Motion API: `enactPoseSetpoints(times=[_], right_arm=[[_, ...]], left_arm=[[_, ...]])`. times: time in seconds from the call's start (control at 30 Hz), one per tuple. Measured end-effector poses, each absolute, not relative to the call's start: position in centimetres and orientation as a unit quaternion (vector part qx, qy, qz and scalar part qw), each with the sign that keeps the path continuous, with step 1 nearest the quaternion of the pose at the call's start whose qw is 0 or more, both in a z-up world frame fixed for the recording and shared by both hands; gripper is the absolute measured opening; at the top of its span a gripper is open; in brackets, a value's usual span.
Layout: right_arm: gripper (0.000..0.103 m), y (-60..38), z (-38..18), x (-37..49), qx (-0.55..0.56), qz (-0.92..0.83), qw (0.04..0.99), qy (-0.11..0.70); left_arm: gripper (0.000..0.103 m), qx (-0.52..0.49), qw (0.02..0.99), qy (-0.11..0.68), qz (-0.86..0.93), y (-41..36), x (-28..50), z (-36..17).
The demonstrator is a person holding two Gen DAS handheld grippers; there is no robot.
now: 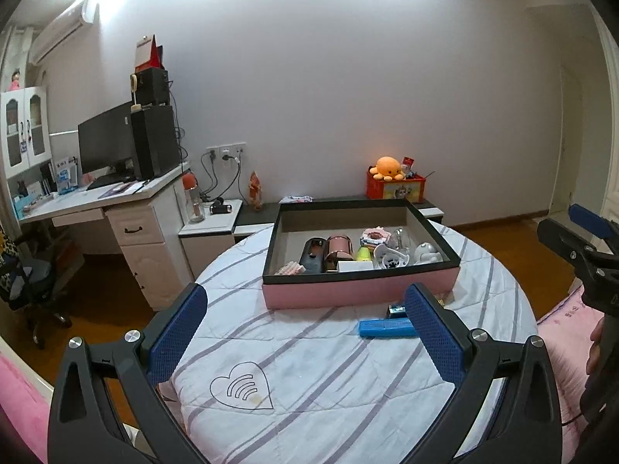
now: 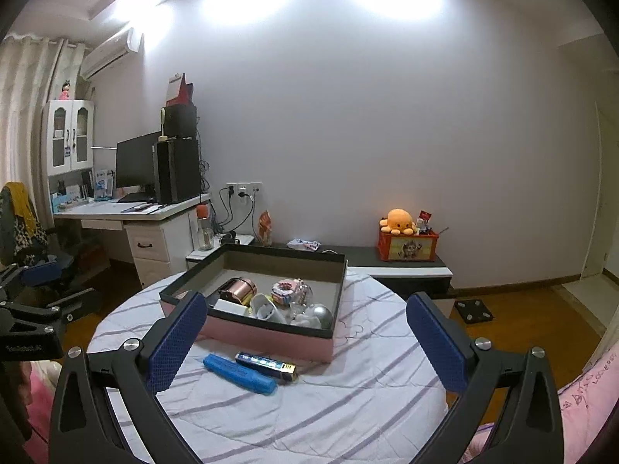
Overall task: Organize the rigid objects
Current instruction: 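Withdraw both open tools away from the box, then move left tool over the blue highlighter while right tool reaches the box wall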
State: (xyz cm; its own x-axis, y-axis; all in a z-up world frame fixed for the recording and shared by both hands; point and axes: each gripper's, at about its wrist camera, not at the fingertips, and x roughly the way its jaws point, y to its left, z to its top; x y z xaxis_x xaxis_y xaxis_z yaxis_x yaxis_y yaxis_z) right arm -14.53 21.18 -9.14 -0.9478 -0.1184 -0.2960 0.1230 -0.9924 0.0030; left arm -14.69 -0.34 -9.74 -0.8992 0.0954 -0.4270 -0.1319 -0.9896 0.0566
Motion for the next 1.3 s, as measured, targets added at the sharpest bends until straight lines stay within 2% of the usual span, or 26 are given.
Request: enactPoseSetpoints(times=[0.4,0.87,0.9,0.93,0.97,1.0,1.03,1.3], right_arm=[[0.103,22.5,-11.2,-16.3,0.191,-0.98,0.058,-0.006],[0.103,25.3,-14.0,-25.0,0.29,-0.955,0.057,-0.02],[0.099,25.4,-14.3,-25.7,0.299,-0.952,0.067,-0.026],[0.085,25.5,-14.6,-26.6,0.308,-0.948,0.076,-0.034],[0.075,25.7,-15.1,-27.7,0.324,-0.942,0.08,-0.04],[0.054,25.7,-15.6,-28.7,0.34,-0.936,0.085,-0.044],[0.046,25.8,-16.1,-29.6,0.353,-0.93,0.091,-0.047],[0.045,24.9,-18.6,-34.0,0.411,-0.902,0.122,-0.056]], left_arm=[[0.103,-0.258,0.071,0.05,0.962,0.7,-16.5,-11.8],[0.103,-0.366,0.127,0.045,0.921,7.2,-21.8,-17.8],[0.103,-0.373,0.128,0.048,0.918,8.0,-22.2,-18.2],[0.103,-0.38,0.125,0.05,0.915,8.7,-22.5,-18.7],[0.103,-0.384,0.118,0.048,0.915,9.0,-22.8,-19.0],[0.103,-0.39,0.109,0.043,0.913,9.4,-23.1,-19.3],[0.103,-0.399,0.099,0.038,0.911,9.7,-23.4,-19.7],[0.103,-0.442,0.043,0.025,0.896,10.7,-26.0,-22.0]])
